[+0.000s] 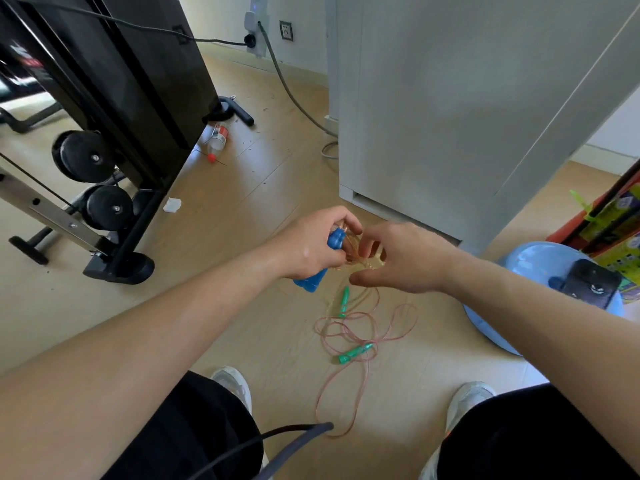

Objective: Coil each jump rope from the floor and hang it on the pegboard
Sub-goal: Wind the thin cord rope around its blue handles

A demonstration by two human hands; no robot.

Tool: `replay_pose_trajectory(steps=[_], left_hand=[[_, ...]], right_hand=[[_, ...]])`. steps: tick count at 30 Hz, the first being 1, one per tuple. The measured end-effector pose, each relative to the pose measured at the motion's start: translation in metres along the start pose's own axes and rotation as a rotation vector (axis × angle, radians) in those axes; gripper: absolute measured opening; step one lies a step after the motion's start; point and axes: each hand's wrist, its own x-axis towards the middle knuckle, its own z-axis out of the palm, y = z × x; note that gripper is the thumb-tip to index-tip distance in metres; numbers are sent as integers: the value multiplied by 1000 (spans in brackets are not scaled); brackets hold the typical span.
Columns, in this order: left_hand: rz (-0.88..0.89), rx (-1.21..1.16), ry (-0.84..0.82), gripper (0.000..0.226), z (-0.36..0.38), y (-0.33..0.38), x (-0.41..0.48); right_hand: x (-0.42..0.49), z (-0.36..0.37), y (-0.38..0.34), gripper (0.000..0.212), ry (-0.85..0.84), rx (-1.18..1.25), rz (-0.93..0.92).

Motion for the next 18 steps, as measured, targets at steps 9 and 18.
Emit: replay_pose_trajectory(steps=[9, 18], left_hand=[[-12, -64, 15, 40, -3, -7, 3], [-162, 183, 84, 38, -16, -37, 6]], right_hand=[[6, 7, 8, 10, 72, 196, 37], [1, -14, 44, 14, 170, 190, 126]])
